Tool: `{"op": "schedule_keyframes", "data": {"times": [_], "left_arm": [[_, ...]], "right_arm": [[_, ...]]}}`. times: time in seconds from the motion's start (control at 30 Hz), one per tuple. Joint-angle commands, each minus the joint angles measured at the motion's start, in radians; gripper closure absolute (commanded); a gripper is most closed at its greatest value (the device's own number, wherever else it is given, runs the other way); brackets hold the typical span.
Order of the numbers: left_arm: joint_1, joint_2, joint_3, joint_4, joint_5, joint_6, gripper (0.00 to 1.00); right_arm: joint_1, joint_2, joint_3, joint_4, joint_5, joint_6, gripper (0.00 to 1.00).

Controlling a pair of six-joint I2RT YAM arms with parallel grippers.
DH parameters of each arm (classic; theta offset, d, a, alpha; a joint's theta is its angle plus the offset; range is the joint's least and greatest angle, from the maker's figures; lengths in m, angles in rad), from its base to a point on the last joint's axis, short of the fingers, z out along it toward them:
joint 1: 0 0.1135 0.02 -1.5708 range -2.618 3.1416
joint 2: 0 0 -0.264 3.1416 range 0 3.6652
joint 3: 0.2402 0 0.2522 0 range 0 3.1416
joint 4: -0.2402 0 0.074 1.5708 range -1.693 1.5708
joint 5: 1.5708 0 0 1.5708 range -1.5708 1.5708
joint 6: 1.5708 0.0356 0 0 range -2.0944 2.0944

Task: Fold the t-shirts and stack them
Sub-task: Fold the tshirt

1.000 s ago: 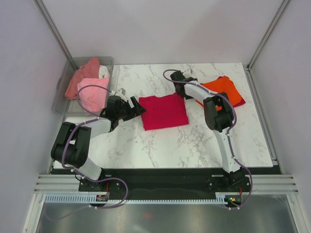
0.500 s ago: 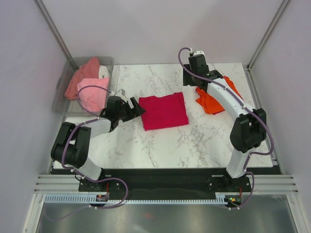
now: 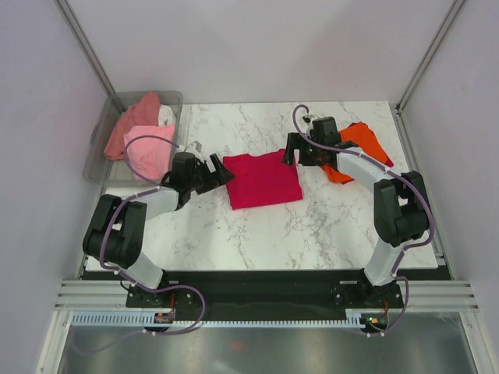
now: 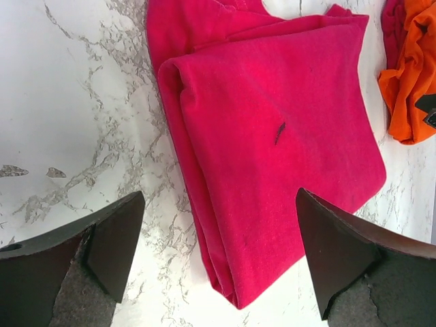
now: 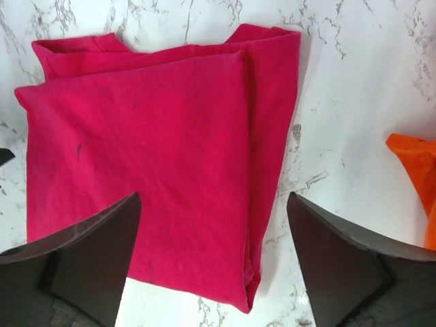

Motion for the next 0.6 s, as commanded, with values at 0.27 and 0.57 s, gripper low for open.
{"op": "schedule_keyframes", "data": {"times": [0.27, 0.57], "left_arm": [[-0.005, 0.101, 0.096, -0.021, 0.042, 0.023, 0.03], [-0.005, 0.148, 0.172, -0.070, -0.016, 0.042, 0.10]], "right_arm": [[-0.034, 0.069, -0.072, 0.266, -0.149, 0.139, 0.08], [-0.068, 0.222, 0.017, 0.266, -0.075, 0.127, 0.11]]}}
